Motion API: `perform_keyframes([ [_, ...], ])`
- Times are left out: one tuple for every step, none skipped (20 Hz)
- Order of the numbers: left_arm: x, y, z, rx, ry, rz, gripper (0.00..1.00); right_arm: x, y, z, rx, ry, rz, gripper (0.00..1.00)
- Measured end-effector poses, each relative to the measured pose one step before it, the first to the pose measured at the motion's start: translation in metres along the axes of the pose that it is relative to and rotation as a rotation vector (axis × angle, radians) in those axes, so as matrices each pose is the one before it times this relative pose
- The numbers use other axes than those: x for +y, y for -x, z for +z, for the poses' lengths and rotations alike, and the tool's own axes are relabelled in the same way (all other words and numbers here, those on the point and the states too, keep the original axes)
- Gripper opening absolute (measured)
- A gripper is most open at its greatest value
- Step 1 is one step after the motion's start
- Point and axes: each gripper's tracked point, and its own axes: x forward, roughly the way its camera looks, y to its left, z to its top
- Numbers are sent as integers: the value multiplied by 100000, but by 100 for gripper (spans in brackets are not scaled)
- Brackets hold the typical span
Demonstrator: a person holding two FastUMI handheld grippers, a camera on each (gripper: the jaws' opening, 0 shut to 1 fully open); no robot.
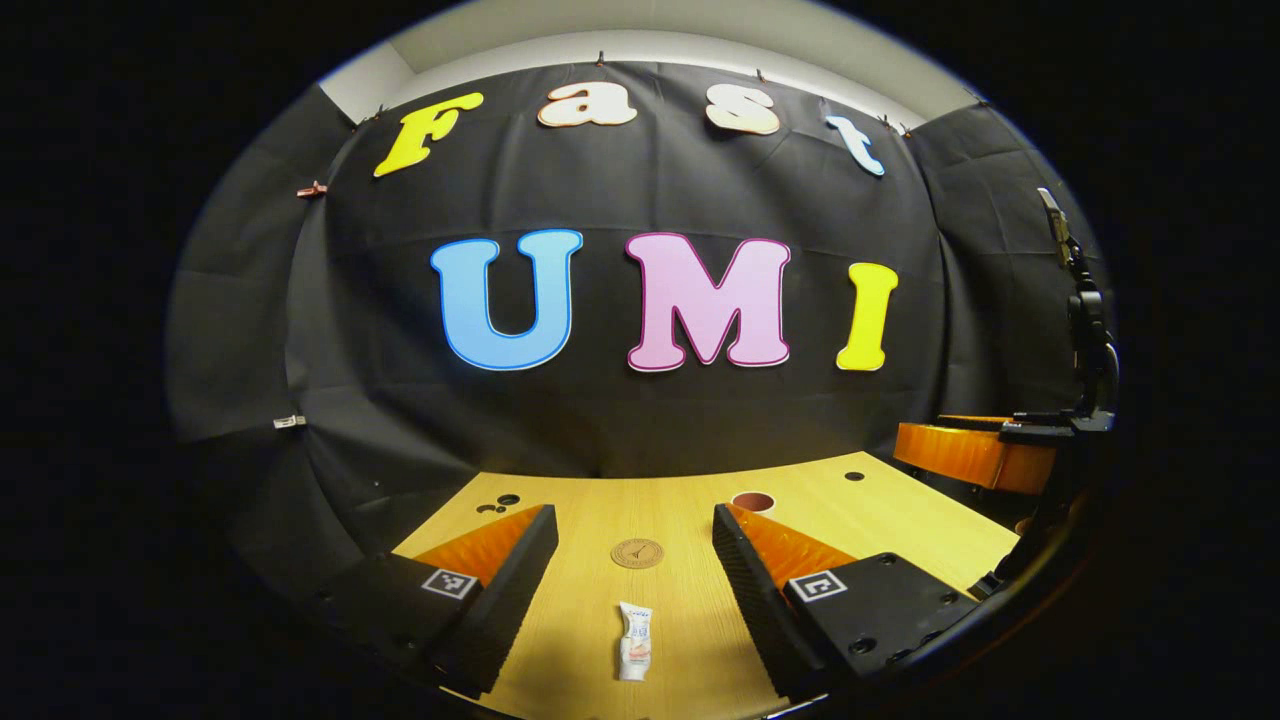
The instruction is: Put the toothbrush and toothpaste on the desktop into the cup, then pick up the cup and place it on the coaster on the desktop.
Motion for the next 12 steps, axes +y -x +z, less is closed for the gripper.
perform_keyframes([
  [-70, -123, -300, 644, -242, -285, 97, 3, -102, -98, 115, -449, 351, 98],
  [-244, -226, -333, 1655, -743, -1101, 97, -117, -138, -107, 176, -589, 156, 98],
  [-403, -168, -720, 2496, -1132, -1605, 97, -11, -95, -55, 123, -693, 327, 98],
  [-92, -221, -647, 2092, -1614, -330, 97, 153, 2, 44, -223, -846, 727, 98],
  [171, -290, -791, 2222, -1544, 280, 97, -20, -124, -45, 105, -314, 201, 98],
  [-171, -284, -669, 1892, -480, -780, 97, -156, -109, -312, 748, 172, 171, 98],
  [-241, -306, -844, 2003, 24, -1049, 97, -142, -26, -368, 1059, 206, 159, 98],
  [-55, -377, -880, 2759, -18, -394, 97, -100, 3, -382, 1085, -4, 125, 98],
  [382, -507, -1167, 3155, -927, 1632, 97, -134, -128, -322, 1075, -205, 98, 98],
  [348, -565, -1005, 3764, -803, 1758, 97, -210, 22, -325, 945, -67, 70, 98],
  [-32, -612, -1118, 3879, -273, 181, 98, -292, -160, -311, 1040, 95, 54, 98],
  [12, -608, -1004, 3536, 14, 182, 98, -279, -74, -523, 1212, 94, -16, 98],
])
